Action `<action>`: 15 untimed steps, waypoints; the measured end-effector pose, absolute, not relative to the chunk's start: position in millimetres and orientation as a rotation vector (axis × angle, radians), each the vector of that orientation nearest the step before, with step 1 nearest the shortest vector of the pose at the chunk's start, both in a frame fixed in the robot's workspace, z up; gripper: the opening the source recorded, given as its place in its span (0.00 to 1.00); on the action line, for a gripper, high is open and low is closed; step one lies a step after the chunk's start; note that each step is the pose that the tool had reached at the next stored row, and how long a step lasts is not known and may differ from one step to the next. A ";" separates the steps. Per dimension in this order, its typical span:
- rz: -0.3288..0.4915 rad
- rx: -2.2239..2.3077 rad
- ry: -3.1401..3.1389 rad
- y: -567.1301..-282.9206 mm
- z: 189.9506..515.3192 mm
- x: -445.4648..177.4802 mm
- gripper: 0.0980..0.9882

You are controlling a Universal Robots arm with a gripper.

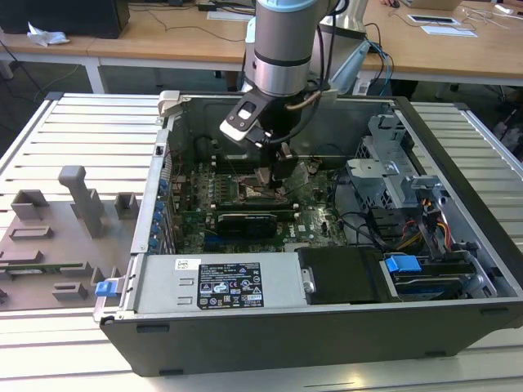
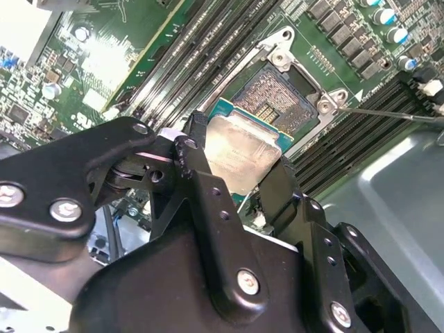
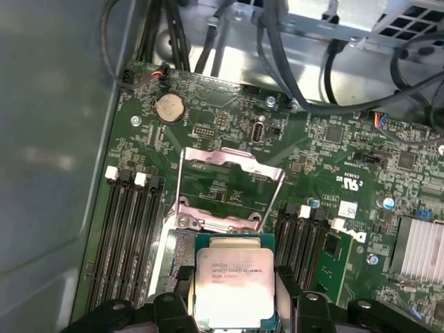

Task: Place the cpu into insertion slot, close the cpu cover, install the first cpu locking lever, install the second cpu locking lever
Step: 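Place the cpu into insertion slot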

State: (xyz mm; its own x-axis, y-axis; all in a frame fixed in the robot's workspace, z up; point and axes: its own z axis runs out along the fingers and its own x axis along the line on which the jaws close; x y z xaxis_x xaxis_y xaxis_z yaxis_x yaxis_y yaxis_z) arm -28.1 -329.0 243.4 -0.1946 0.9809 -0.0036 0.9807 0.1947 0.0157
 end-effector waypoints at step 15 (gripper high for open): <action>0.010 2.206 2.215 -329.0 243.1 -28.1 0.50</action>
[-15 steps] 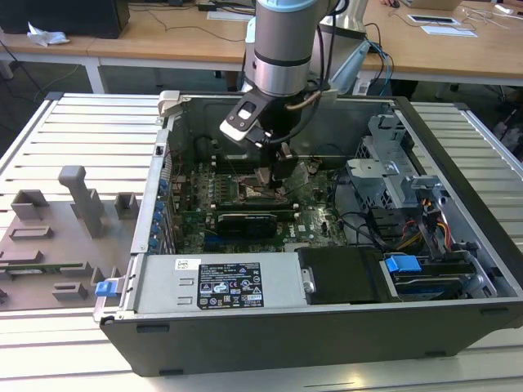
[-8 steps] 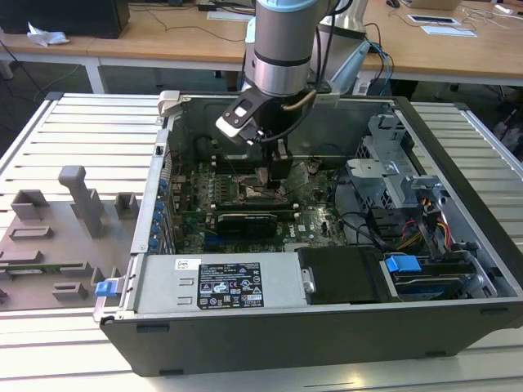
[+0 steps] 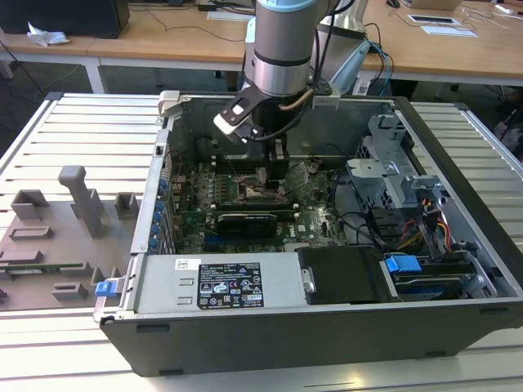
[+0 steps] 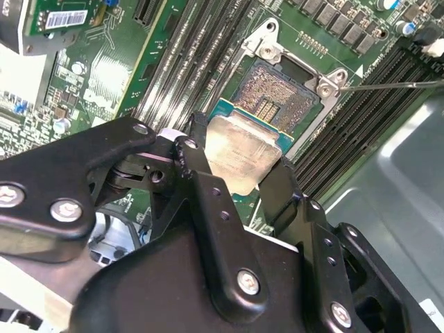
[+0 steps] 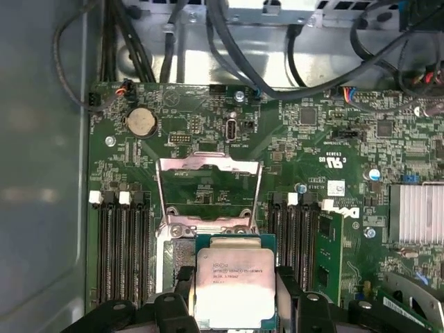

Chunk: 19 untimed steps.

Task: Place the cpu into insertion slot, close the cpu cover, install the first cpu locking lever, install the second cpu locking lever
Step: 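Place the cpu into insertion slot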

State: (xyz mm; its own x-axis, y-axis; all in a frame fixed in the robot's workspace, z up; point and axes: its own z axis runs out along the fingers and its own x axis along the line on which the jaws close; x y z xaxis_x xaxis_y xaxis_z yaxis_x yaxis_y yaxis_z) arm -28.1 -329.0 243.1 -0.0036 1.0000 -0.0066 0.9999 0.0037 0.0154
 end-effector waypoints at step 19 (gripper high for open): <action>0.006 2.278 2.138 -329.0 242.2 -28.1 0.50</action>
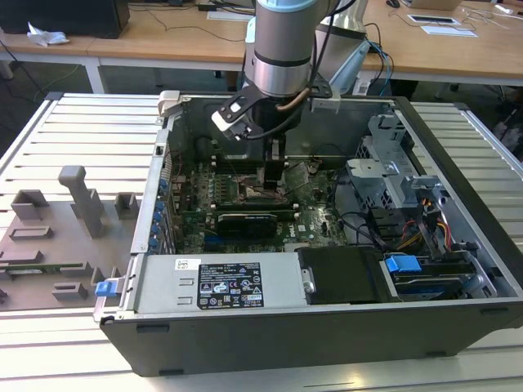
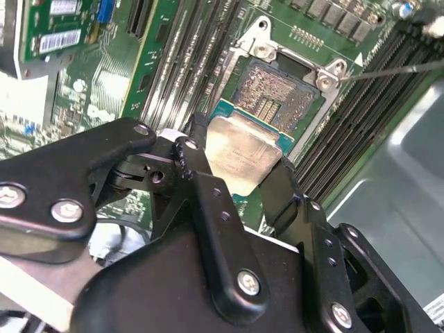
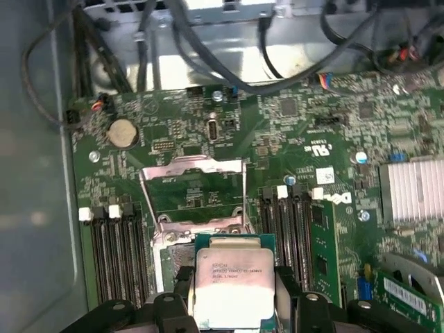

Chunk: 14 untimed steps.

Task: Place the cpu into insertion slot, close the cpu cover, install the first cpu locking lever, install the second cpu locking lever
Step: 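Place the cpu into insertion slot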

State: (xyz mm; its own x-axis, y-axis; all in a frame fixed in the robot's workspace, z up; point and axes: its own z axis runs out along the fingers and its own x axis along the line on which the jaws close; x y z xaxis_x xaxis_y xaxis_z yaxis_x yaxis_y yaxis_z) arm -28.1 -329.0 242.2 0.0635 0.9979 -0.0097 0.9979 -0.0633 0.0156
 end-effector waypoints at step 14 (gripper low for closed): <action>0.007 2.185 2.232 -326.0 232.4 -51.6 0.50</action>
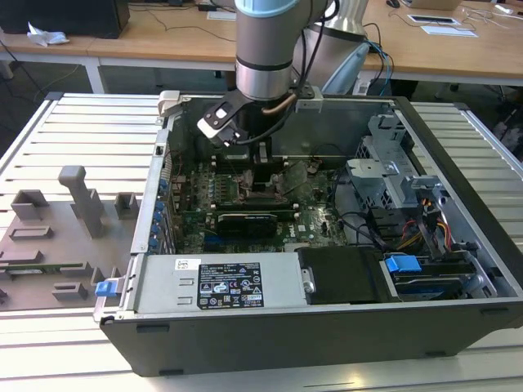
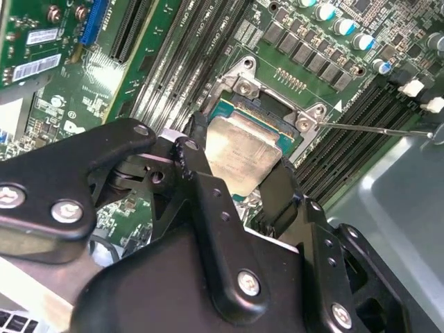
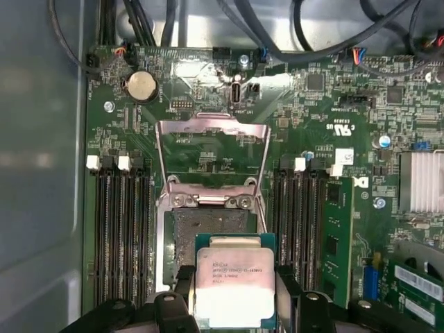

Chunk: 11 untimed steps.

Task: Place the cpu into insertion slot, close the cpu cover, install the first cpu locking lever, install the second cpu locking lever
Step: 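Place the cpu into insertion slot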

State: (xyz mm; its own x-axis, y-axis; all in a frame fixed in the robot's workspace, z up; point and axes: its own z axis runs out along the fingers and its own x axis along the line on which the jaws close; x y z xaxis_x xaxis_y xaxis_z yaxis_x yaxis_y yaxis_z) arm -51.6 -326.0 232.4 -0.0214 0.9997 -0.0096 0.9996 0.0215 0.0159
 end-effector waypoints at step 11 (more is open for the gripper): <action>0.006 2.185 2.233 -320.2 217.3 -48.6 0.50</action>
State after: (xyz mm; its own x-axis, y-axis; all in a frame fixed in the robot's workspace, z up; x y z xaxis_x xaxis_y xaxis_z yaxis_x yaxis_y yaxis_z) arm -48.6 -320.2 217.3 -0.0214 0.9997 -0.0098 0.9997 0.0216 0.0152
